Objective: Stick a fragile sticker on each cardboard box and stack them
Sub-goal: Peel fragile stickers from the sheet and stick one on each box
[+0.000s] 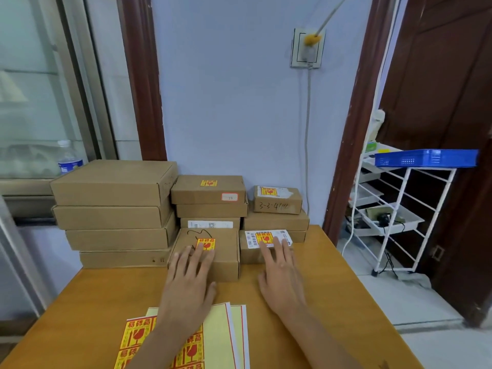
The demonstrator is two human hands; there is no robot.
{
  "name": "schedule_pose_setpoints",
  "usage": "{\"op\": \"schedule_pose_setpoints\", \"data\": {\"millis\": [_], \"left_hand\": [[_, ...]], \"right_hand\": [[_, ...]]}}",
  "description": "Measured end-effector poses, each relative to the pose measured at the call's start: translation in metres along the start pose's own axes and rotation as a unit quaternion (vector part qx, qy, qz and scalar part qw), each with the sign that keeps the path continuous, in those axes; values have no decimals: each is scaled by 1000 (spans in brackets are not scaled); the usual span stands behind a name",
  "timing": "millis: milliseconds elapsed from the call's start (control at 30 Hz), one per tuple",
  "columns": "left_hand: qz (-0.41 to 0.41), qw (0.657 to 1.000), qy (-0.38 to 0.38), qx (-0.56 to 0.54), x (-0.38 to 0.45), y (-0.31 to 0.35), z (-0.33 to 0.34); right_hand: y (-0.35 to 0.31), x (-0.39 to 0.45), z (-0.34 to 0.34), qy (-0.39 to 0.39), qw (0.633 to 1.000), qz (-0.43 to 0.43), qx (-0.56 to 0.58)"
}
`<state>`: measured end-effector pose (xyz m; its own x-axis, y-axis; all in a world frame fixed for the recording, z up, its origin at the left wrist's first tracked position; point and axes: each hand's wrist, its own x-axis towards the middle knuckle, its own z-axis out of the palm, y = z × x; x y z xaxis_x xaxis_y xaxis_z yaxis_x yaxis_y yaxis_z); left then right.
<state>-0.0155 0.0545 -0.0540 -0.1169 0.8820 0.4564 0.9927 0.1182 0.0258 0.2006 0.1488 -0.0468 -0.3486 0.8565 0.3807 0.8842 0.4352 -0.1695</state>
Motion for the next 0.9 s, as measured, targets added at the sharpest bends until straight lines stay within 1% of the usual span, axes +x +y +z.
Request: {"op": "schedule_pose_setpoints", "data": {"millis": [267,433,567,733,800,900], "left_hand": [[-2,1000,-9,1,0,0,-1],[1,1000,-7,-22,-1,1,-6],[-1,998,25,-60,-4,4,-21],[-4,990,88,-113,-16,7,-35],[-14,993,85,-85,-16,7,-37],[-2,1000,25,4,-7,10,-42]], "right_hand": [[3,0,0,-12,1000,-20,-15],[-2,1,-2,9,999,-34,5],[-2,0,-1,12,1000,-13,15],[0,1,2,29,999,13,-26],[-1,2,2,35,999,15,-30],[-2,-1,1,44,998,20,-26]]}}
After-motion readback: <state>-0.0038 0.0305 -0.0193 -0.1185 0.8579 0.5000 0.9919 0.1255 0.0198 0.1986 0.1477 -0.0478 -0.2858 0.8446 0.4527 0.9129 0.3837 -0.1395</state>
